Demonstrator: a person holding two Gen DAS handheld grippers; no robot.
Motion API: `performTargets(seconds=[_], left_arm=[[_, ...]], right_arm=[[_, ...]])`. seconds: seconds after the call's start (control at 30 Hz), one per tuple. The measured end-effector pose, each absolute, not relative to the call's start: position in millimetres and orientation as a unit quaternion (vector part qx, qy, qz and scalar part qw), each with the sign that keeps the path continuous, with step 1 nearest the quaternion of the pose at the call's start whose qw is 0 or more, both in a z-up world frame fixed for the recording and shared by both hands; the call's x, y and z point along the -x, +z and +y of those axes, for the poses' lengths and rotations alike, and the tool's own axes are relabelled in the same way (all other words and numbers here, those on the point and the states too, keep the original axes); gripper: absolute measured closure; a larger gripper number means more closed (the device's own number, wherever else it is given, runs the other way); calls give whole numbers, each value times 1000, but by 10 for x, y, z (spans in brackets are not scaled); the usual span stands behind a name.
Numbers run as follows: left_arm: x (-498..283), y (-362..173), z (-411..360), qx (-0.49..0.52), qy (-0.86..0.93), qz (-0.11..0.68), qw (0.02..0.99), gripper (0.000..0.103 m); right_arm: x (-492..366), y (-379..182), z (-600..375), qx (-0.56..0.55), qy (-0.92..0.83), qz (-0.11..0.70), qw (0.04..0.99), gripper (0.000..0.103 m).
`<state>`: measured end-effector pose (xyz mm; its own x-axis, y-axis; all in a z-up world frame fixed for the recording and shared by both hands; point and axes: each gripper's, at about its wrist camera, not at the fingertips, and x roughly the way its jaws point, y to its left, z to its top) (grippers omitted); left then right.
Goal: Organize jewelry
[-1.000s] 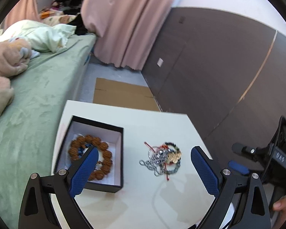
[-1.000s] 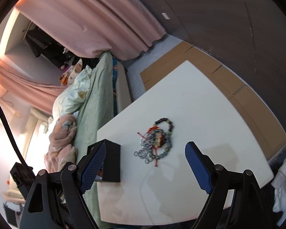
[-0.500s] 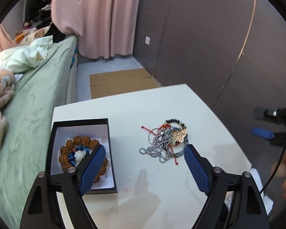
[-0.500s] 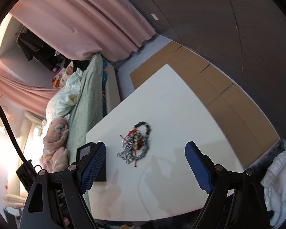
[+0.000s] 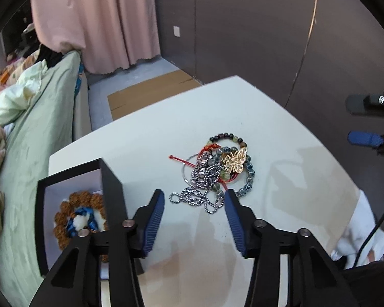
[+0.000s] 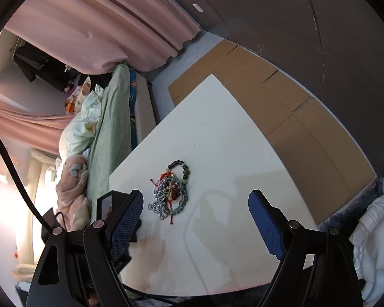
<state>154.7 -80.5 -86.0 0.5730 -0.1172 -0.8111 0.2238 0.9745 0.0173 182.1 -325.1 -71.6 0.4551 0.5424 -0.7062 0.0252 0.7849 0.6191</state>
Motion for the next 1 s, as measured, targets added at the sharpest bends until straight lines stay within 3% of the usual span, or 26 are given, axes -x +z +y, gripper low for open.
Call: performTargets(seconds=[0.33, 0.63, 0.7, 0.77, 0.87, 1.0], left_arm=[[-1761, -1180, -955, -120, -86, 489, 860, 60], [-1933, -1244, -988, -108, -96, 488, 861, 60], [-1957, -1253, -948, -86, -104, 488, 862, 65], [-1964, -1258, -917, -62, -108, 489, 863, 80], [-1953, -1259, -933, -65, -104, 484, 867, 95], [-1942, -1247, -934, -55, -102, 481, 869, 98]], right_arm=[[-1968, -766, -3262, -302, 160, 503, 794, 17], [-2024, -827, -3223, -315, 166, 510, 783, 17], [-2020, -821, -3213, -312, 162, 508, 787, 17], [-2002, -809, -3199, -304, 158, 504, 793, 17], [-1982, -792, -3155, -294, 161, 502, 798, 17], [-1985, -793, -3118, -291, 172, 503, 796, 17]])
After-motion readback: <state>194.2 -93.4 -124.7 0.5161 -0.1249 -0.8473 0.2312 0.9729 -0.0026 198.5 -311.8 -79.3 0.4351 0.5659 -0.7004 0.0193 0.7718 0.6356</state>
